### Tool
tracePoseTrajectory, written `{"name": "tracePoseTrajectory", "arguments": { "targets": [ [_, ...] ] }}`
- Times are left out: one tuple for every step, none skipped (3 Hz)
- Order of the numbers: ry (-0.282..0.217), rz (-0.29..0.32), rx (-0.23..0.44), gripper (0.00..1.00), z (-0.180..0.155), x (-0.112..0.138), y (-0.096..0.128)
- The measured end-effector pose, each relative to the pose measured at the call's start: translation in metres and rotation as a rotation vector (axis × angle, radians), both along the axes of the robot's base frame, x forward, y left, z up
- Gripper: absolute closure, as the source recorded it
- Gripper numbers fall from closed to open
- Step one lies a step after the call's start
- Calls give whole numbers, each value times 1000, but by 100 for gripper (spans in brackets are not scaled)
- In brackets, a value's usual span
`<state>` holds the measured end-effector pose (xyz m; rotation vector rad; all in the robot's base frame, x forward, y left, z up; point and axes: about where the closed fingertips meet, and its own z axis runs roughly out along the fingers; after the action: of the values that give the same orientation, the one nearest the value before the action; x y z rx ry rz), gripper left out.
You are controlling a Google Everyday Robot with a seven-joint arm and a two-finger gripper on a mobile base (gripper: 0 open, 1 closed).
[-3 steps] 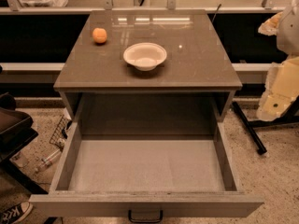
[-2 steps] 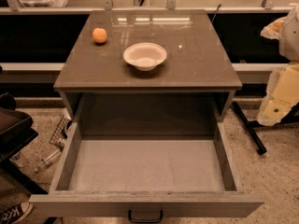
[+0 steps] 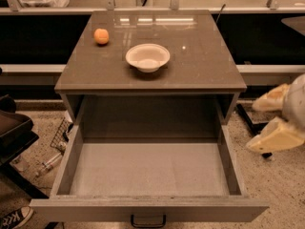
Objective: Close top drawer
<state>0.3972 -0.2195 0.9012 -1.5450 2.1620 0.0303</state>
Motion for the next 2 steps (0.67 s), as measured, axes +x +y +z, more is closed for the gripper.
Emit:
{"name": "tracePoseTrajectory", "arguments": {
  "targets": [
    [21, -55, 123, 72, -73, -45, -10],
    [40, -86, 180, 99, -114, -89, -16]
  ]
}}
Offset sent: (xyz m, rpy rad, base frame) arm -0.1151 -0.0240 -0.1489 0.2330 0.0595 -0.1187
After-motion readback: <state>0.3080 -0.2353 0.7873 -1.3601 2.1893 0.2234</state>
